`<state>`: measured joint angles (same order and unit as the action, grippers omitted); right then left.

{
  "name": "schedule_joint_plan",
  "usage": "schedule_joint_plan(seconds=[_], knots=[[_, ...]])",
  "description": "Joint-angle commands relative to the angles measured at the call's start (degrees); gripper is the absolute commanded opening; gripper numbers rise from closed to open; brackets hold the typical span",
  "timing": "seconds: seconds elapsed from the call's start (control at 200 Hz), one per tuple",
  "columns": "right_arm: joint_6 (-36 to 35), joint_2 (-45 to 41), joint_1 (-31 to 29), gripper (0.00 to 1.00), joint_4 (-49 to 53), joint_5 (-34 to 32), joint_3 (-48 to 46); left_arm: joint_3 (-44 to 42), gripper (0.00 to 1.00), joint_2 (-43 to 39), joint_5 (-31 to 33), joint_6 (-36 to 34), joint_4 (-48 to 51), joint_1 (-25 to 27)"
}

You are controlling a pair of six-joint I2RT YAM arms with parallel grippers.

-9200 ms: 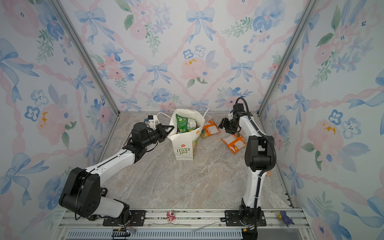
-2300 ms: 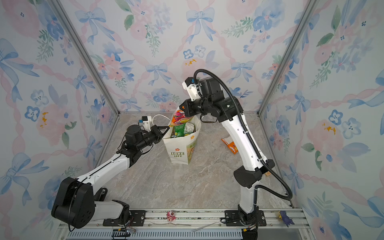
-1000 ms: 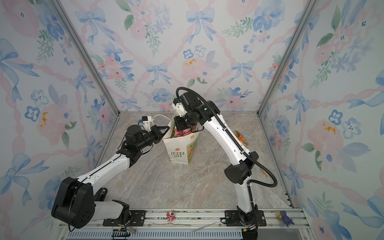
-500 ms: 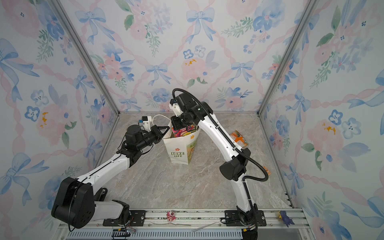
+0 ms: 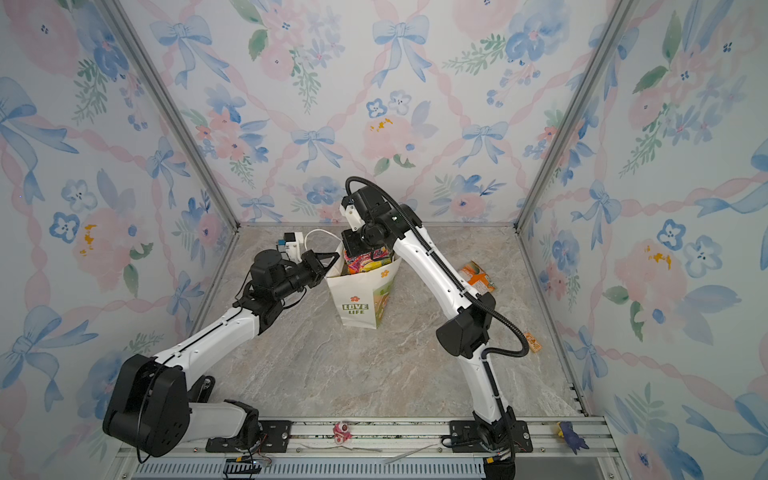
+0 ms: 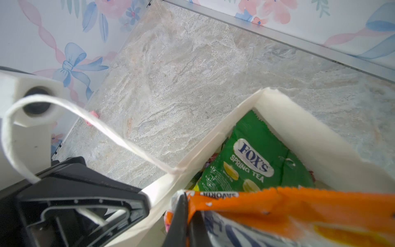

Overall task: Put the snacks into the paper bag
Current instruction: 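Lower the orange packet into the bag with the right gripper, then open the right gripper to release the orange packet inside the bag, then raise the right gripper and move it over the last orange packet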

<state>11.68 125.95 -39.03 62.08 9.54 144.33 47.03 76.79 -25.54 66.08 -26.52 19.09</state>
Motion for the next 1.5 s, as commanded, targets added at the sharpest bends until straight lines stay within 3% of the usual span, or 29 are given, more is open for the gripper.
schedule_joint_plan(seconds=[0.0,0.13,0.41,0.77,0.985,1.215,1.495], knots=[[0.86,2.10,1.03,0.09,-0.42,-1.92,0.78,-0.75,0.00,-0.76,-1.09,0.01,-0.21,0.31],[1.06,2.85,1.40,0.12,-0.34,-1.95,1.01,-0.94,0.00,-0.94,-1.09,0.01,-0.20,0.31],[0.52,-0.78,1.34,0.42,0.45,-1.92,1.79,-0.84,0.00,-0.86,-1.00,0.01,-0.25,0.33],[-1.07,-9.98,1.24,0.51,3.14,-0.17,0.44,-1.18,0.00,-1.21,-1.00,0.01,-0.20,0.26],[-3.29,-18.50,1.55,0.59,5.52,-5.48,-4.68,-1.48,0.00,-1.60,-0.83,0.01,-0.20,0.24],[-0.68,-29.89,6.78,0.70,3.53,-10.60,-19.63,-1.94,0.00,-2.18,-0.39,-0.03,-0.21,0.15],[10.98,-47.91,23.45,0.79,-10.46,-0.13,-49.24,-1.99,0.00,-2.18,-0.43,-0.08,-0.25,-0.05]])
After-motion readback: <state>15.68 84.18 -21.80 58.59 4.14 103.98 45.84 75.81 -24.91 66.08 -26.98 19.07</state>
